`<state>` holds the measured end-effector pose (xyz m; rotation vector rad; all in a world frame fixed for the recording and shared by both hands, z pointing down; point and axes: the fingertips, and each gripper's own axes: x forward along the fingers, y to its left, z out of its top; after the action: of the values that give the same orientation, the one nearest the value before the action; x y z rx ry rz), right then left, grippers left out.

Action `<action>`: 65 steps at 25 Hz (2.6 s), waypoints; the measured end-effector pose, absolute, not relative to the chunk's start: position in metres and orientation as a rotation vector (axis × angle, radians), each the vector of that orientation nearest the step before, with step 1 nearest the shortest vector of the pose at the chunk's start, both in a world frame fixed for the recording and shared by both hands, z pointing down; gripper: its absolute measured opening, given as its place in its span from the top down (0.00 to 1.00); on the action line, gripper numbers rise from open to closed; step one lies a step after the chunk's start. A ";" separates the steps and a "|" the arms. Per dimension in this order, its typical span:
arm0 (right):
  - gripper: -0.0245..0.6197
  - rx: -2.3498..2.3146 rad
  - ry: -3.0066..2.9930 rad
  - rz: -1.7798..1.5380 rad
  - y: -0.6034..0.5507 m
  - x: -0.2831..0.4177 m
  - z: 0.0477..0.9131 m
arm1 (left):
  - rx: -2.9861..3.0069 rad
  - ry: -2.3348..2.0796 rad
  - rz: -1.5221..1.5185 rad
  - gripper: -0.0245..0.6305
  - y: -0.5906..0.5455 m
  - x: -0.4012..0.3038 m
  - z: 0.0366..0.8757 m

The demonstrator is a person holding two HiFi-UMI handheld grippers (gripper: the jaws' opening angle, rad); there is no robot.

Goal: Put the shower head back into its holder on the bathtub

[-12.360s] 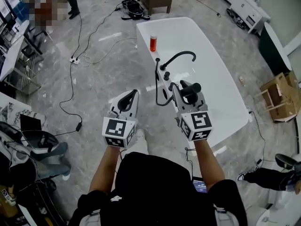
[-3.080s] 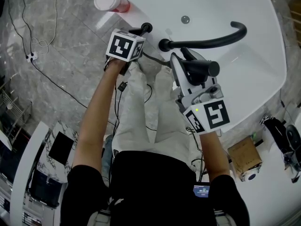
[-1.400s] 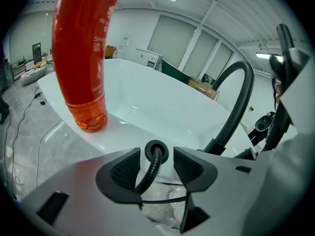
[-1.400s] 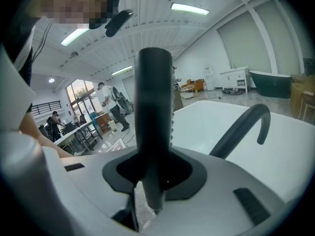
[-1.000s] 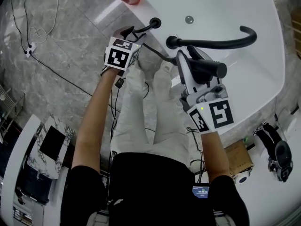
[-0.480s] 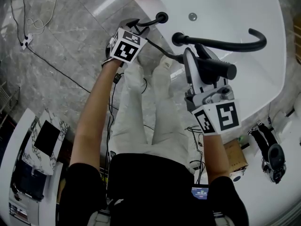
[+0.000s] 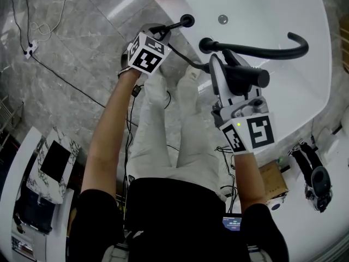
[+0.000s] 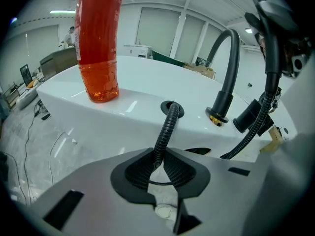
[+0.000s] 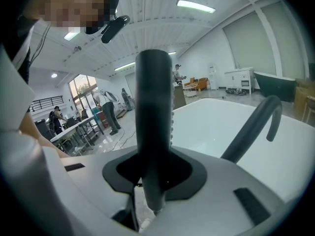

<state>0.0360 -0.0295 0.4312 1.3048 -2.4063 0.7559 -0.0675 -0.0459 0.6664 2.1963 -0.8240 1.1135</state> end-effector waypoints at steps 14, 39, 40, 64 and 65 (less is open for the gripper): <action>0.79 1.323 -2.421 0.754 -0.036 0.036 0.418 | 2.234 -0.760 1.134 0.85 -0.051 -0.052 0.624; 0.79 1.338 -2.392 0.775 -0.039 0.058 0.420 | 2.209 -0.685 1.195 0.85 -0.068 -0.031 0.585; 0.79 1.338 -2.392 0.777 -0.039 0.059 0.420 | 2.206 -0.685 1.196 0.85 -0.069 -0.030 0.586; 0.79 1.318 -2.384 0.810 -0.036 0.059 0.436 | 2.088 -0.617 1.292 0.86 -0.052 -0.044 0.625; 0.79 1.318 -2.383 0.810 -0.036 0.059 0.437 | 2.090 -0.617 1.292 0.86 -0.053 -0.044 0.625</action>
<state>0.0589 -0.0359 0.4366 1.3183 -2.3831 0.8100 -0.0435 -0.0535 0.6253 2.0904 -0.6168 1.2918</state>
